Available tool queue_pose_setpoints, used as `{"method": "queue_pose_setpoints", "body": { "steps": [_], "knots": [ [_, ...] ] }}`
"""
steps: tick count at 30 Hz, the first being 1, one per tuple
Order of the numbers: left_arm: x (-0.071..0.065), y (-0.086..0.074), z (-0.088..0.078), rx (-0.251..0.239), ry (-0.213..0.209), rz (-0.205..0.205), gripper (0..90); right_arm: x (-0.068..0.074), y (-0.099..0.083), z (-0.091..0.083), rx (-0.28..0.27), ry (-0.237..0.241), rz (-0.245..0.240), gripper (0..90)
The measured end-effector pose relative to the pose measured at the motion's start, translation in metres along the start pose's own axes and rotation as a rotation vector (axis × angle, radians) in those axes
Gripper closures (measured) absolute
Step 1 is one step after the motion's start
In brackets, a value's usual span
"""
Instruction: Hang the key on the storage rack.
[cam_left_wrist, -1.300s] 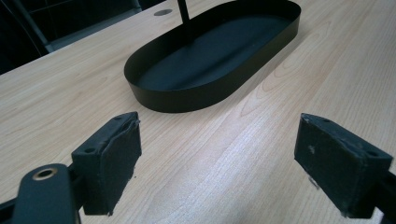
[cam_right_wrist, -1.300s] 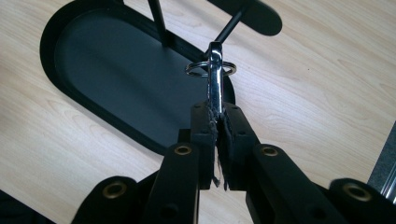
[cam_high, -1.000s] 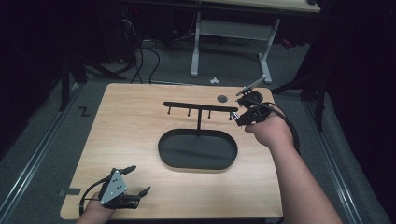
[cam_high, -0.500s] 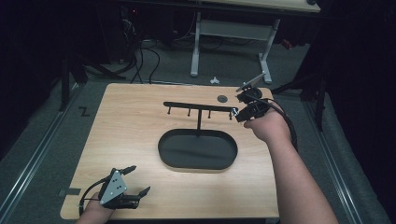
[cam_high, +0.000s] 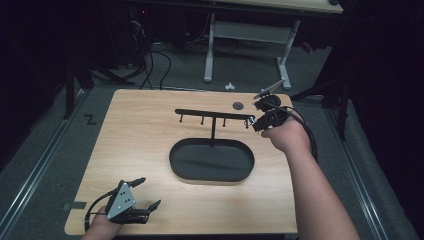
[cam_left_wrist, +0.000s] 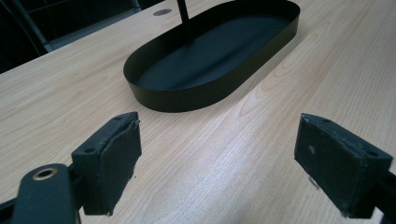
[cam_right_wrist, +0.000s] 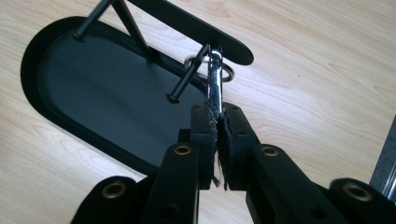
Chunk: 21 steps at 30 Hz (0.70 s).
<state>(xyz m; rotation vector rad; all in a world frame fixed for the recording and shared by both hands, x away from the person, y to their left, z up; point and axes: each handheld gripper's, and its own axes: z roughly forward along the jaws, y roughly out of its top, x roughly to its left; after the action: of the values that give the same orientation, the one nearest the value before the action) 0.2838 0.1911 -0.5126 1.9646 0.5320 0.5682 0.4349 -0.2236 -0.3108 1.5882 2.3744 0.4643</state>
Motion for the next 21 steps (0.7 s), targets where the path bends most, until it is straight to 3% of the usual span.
{"method": "queue_pose_setpoints", "body": {
  "steps": [14, 21],
  "knots": [
    [0.000, 0.000, 0.000, 0.002, -0.001, -0.001, 15.2, -0.009, -0.008, 0.014, 0.008, 0.029, 0.036, 83.4],
    [0.000, 0.000, 0.000, 0.004, -0.003, 0.001, 15.2, -0.009, -0.011, 0.014, -0.003, 0.014, 0.041, 72.2]
  ]
}}
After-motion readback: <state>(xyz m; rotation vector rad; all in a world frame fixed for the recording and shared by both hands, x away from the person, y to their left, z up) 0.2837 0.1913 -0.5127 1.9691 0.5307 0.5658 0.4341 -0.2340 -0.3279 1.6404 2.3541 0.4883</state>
